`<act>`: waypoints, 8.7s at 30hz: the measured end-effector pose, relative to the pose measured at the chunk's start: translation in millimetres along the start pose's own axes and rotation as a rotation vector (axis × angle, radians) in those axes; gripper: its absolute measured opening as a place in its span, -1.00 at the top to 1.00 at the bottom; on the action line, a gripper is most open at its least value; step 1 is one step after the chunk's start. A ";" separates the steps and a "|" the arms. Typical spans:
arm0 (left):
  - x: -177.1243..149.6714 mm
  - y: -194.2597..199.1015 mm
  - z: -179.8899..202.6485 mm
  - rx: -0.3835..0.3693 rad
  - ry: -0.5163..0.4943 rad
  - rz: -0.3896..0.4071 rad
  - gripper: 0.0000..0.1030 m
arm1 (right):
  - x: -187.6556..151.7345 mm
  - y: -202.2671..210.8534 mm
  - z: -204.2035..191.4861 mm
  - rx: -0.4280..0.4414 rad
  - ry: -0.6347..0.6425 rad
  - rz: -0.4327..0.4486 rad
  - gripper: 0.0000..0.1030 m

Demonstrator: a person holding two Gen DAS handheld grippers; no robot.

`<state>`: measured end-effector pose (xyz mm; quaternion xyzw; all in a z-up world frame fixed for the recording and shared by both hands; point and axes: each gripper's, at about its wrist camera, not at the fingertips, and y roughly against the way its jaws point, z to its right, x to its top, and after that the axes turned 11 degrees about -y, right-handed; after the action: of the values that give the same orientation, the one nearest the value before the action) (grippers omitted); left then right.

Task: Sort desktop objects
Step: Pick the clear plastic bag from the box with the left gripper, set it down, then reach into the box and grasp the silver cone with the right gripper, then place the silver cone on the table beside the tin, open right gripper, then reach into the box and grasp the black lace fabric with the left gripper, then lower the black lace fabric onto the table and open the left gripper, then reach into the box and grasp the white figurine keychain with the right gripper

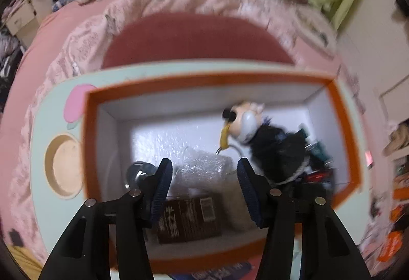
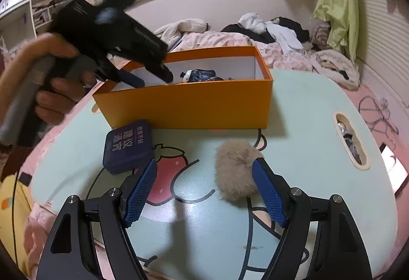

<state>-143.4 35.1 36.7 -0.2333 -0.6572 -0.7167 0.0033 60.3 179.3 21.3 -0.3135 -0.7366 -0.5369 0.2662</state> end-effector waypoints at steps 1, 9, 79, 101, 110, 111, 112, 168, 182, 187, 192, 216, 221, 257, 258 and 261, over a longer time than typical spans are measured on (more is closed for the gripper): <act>-1.1 -8.0 0.2 0.002 0.004 -0.031 0.41 | -0.4 0.1 1.3 0.003 -0.008 -0.001 -0.49; -19.1 39.1 -8.4 -0.100 0.025 0.215 0.41 | -0.7 0.2 0.4 0.007 -0.013 0.005 -0.49; -202.4 32.6 26.7 0.132 -0.135 0.409 -1.00 | 118.0 -154.1 -135.3 0.024 0.077 -0.525 0.42; -203.6 31.8 26.1 0.131 -0.136 0.411 -1.00 | 69.7 -65.1 -44.2 0.193 -0.014 -0.434 0.36; -204.0 32.1 26.9 0.131 -0.135 0.411 -1.00 | 35.5 -6.4 -28.3 0.131 -0.016 -0.123 -0.37; -203.7 31.8 26.4 0.132 -0.136 0.411 -1.00 | 29.4 -2.0 -26.2 0.105 -0.010 -0.105 -0.37; -203.8 31.8 26.1 0.131 -0.136 0.411 -1.00 | 20.2 1.6 -24.4 0.074 -0.001 -0.088 -0.37; -56.0 91.9 7.4 -0.225 0.111 0.430 0.92 | -17.6 -12.2 -16.1 -0.137 0.087 -0.115 -0.64; 1.1 -0.2 45.6 -0.221 0.096 0.122 0.42 | -15.7 -11.7 -13.6 -0.132 0.084 -0.116 -0.65; -16.8 33.4 34.2 -0.243 0.074 0.259 0.55 | -15.9 -11.1 -13.9 -0.131 0.082 -0.115 -0.65; -52.7 89.3 7.6 -0.363 0.127 0.440 0.56 | -16.3 -10.3 -12.9 -0.134 0.086 -0.116 -0.65; -195.5 87.2 14.2 -0.175 -0.043 0.564 -0.37 | -15.0 -11.0 -14.1 -0.132 0.082 -0.116 -0.66; -211.4 51.2 12.8 -0.037 -0.073 0.428 -0.75 | -14.3 -10.7 -13.2 -0.130 0.080 -0.116 -0.66; -210.9 48.4 36.8 0.123 -0.140 0.379 -1.00 | 163.4 -183.7 -58.6 -0.070 -0.108 -0.518 -0.22; -211.2 48.3 37.2 0.123 -0.140 0.380 -1.00 | 161.4 -188.7 -58.7 -0.092 -0.088 -0.531 -0.15; -211.1 48.3 37.9 0.122 -0.139 0.380 -1.00 | 156.2 -186.5 -62.1 -0.096 -0.027 -0.499 0.07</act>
<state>72.2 0.6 11.6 -0.4014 -0.6423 -0.6442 0.1069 -179.1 105.0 36.2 -0.1416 -0.7682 -0.6162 0.1003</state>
